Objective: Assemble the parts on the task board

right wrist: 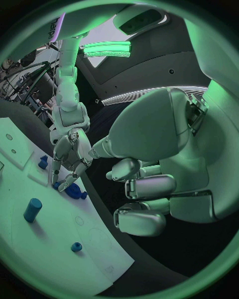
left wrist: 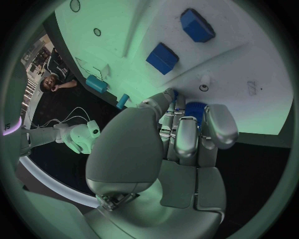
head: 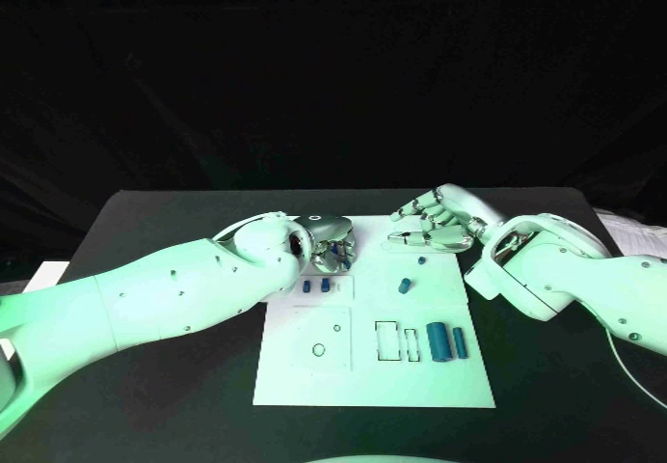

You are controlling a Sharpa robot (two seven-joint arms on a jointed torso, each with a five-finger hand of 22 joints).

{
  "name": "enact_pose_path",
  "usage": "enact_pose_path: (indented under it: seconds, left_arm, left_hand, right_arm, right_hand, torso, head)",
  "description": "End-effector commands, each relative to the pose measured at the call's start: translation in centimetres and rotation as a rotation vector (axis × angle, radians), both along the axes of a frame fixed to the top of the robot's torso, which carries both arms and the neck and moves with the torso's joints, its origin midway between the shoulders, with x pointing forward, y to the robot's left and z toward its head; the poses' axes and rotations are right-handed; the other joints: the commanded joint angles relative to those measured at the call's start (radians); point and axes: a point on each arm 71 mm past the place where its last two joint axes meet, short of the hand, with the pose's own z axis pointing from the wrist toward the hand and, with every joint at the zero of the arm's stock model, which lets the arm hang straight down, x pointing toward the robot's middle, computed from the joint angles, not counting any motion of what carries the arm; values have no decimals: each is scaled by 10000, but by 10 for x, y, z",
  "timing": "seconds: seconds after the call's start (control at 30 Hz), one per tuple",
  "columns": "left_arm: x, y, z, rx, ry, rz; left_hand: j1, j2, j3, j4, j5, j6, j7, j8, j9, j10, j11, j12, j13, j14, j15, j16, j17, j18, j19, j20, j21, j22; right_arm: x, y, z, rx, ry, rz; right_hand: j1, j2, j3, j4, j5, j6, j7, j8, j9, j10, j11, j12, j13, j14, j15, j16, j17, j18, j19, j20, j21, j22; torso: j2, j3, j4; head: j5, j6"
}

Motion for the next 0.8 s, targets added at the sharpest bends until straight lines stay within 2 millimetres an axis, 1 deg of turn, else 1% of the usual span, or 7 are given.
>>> enact_pose_path:
  seconds: [0.03, 0.23, 0.4, 0.57, 0.67, 0.73, 0.8]
  left_arm:
    - [-2, 1, 6, -697, -99, 72]
    - [-6, 12, 21, -1534, -143, 282]
    - [-9, 27, 29, -1873, -56, 566]
    - [-10, 39, 29, -1810, 152, 840]
    - [-10, 43, 28, -1696, 276, 967]
    - [-9, 48, 26, -1566, 388, 1091]
    - [-9, 51, 25, -1475, 457, 1186]
  left_hand:
    - [-85, -93, 136, -39, 38, 69, 19, -65, -25, 95, 12, -92, 10, 224, -40, 39, -47, -198, 111, -52, 100, 51]
    - [-283, -193, 225, -66, 60, 109, 33, -130, -54, 148, 26, -207, 14, 211, -27, 49, -126, -203, 105, -38, 144, 103]
    - [-325, -210, 235, -70, 59, 127, 31, -138, -57, 168, 25, -225, 17, 209, -26, 51, -143, -212, 113, -35, 190, 140]
    - [-375, -224, 248, -72, 56, 154, 27, -144, -60, 201, 20, -242, 22, 207, -27, 56, -159, -219, 119, -33, 233, 176]
    - [-462, -243, 256, -59, 35, 176, 24, -163, -68, 230, 17, -276, 26, 202, -28, 58, -194, -224, 124, -32, 275, 213]
    - [-505, -263, 254, -55, 24, 179, 23, -176, -73, 236, 17, -295, 26, 200, -28, 62, -205, -226, 124, -30, 288, 226]
    - [-505, -263, 254, -55, 24, 179, 23, -176, -73, 236, 17, -295, 26, 200, -28, 62, -205, -226, 124, -30, 288, 226]
  right_arm:
    - [0, 1, 0, -47, -5, 136]
    - [1, 0, -1, -56, 4, 96]
    - [1, 0, -2, -60, 37, 73]
    - [1, 0, -3, -58, 59, 77]
    - [1, 0, -4, -59, 67, 76]
    - [1, 0, -4, -57, 70, 79]
    - [1, 0, -4, -57, 71, 78]
  right_hand:
    - [14, 55, -54, 0, 34, 74, 4, 1, 14, 2, -70, 39, 7, 718, -86, -22, 1163, 114, -41, -39, -34, 9]
    - [14, 55, -54, 0, 34, 74, 4, 1, 14, 2, -70, 39, 7, 718, -86, -22, 1163, 114, -41, -39, -34, 9]
    - [14, 55, -54, 0, 34, 74, 4, 1, 14, 2, -70, 39, 7, 718, -86, -22, 1163, 114, -41, -39, -34, 9]
    - [14, 55, -54, 0, 34, 74, 4, 1, 14, 2, -70, 39, 7, 718, -86, -22, 1163, 114, -41, -39, -34, 9]
    - [14, 55, -54, 0, 34, 74, 4, 1, 14, 2, -70, 39, 7, 718, -86, -22, 1163, 114, -41, -39, -34, 9]
    - [14, 55, -54, 0, 34, 74, 4, 1, 14, 2, -70, 39, 7, 718, -86, -22, 1163, 114, -41, -39, -34, 9]
    - [14, 55, -54, 0, 34, 74, 4, 1, 14, 2, -70, 39, 7, 718, -86, -22, 1163, 114, -41, -39, -34, 9]
  torso:
    - [-11, -4, 13]
    - [-17, 5, 25]
    - [-21, 3, 59]
    - [-38, 5, 107]
    - [-35, -2, 117]
    - [-44, 11, 115]
    - [-42, 9, 114]
  head:
    - [-13, 16]
    - [8, 64]
    - [21, 96]
    - [15, 92]
    - [15, 83]
    - [24, 77]
    - [33, 85]
